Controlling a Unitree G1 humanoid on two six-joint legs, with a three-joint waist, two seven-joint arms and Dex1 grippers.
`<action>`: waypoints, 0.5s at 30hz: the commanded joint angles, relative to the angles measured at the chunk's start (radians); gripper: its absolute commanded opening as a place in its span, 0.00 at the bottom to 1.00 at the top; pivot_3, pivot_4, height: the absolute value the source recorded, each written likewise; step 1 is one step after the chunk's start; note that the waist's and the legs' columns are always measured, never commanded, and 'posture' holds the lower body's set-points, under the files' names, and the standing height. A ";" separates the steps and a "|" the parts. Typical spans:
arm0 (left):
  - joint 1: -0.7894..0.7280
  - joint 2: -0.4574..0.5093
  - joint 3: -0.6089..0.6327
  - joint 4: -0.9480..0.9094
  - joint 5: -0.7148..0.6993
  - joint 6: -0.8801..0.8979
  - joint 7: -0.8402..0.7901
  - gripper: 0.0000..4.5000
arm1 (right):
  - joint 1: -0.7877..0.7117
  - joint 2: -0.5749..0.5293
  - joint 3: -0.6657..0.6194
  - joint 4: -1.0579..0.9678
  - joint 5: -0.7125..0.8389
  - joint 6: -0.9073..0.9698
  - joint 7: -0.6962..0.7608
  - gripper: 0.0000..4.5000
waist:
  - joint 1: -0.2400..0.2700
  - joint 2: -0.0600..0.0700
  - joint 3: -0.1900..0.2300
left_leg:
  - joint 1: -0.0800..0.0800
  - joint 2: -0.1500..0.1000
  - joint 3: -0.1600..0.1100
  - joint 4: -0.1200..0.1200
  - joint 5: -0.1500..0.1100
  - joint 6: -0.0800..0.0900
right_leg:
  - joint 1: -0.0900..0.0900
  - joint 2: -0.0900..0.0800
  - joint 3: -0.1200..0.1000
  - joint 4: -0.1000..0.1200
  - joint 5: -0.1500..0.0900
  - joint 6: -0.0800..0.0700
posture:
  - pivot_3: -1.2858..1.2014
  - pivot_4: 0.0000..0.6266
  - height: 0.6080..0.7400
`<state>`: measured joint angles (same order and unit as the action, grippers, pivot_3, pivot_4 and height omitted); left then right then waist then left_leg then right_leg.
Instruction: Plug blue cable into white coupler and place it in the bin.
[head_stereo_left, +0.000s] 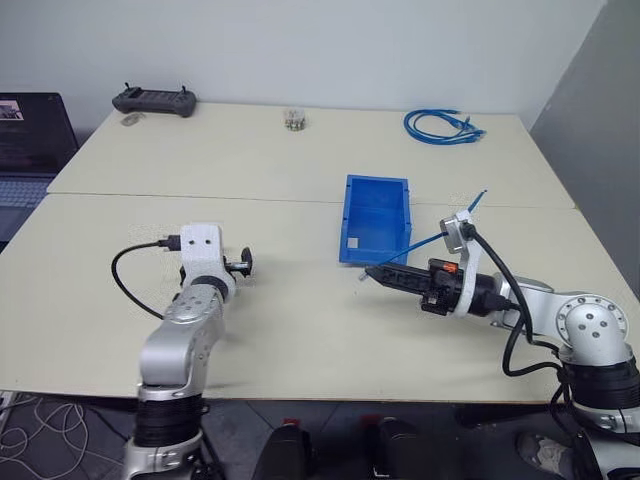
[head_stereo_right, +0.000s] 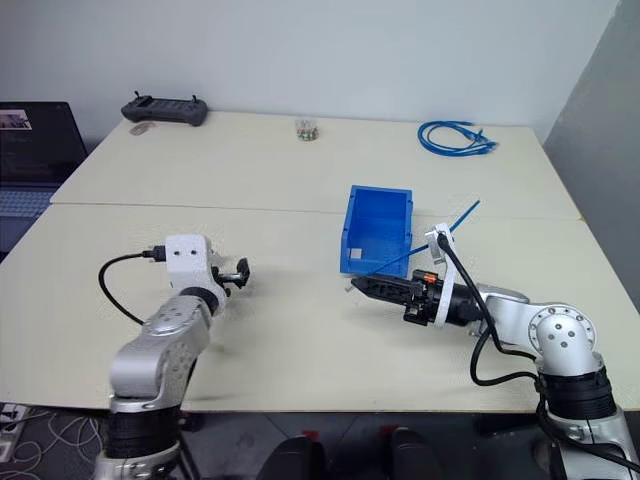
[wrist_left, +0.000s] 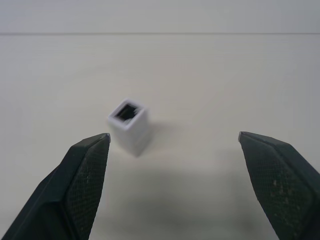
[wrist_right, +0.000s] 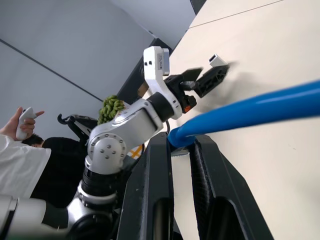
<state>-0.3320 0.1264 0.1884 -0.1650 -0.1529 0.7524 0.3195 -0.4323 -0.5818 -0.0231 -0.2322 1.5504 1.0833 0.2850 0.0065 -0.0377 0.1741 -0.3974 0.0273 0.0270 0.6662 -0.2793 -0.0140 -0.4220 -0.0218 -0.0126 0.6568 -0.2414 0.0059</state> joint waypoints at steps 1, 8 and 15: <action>-0.082 -0.095 0.025 0.151 0.059 -0.117 0.125 0.96 | -0.025 -0.014 -0.035 -0.019 0.001 0.008 0.016 0.04 | 0.003 -0.001 0.000 | -0.001 0.000 0.000 0.001 0.000 0.000 | 0.000 0.000 0.000 0.000 0.000 0.001 | 0.52 0.24 1.00; -0.207 -0.091 0.100 0.397 0.067 -0.270 0.163 0.96 | -0.015 -0.027 -0.047 -0.030 0.003 0.015 0.011 0.04 | 0.002 -0.001 0.000 | 0.000 -0.001 0.000 0.002 0.000 0.000 | 0.000 0.001 0.000 0.000 0.000 0.001 | 0.52 0.24 1.00; -0.239 -0.109 0.135 0.471 0.053 -0.322 0.194 0.85 | -0.015 -0.027 -0.054 -0.030 -0.002 0.014 0.007 0.04 | -0.004 -0.001 0.000 | 0.001 0.000 0.001 0.002 0.000 0.000 | 0.000 0.002 0.000 0.001 0.000 0.001 | 0.52 0.24 1.00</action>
<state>-0.5712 0.0275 0.3086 0.2868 -0.0950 0.4425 0.5035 -0.4442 -0.6016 -0.0444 -0.2317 1.5496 1.1013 0.2846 0.0025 -0.0382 0.1736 -0.3966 0.0272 0.0279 0.6678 -0.2792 -0.0139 -0.4216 -0.0202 -0.0124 0.6580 -0.2409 0.0071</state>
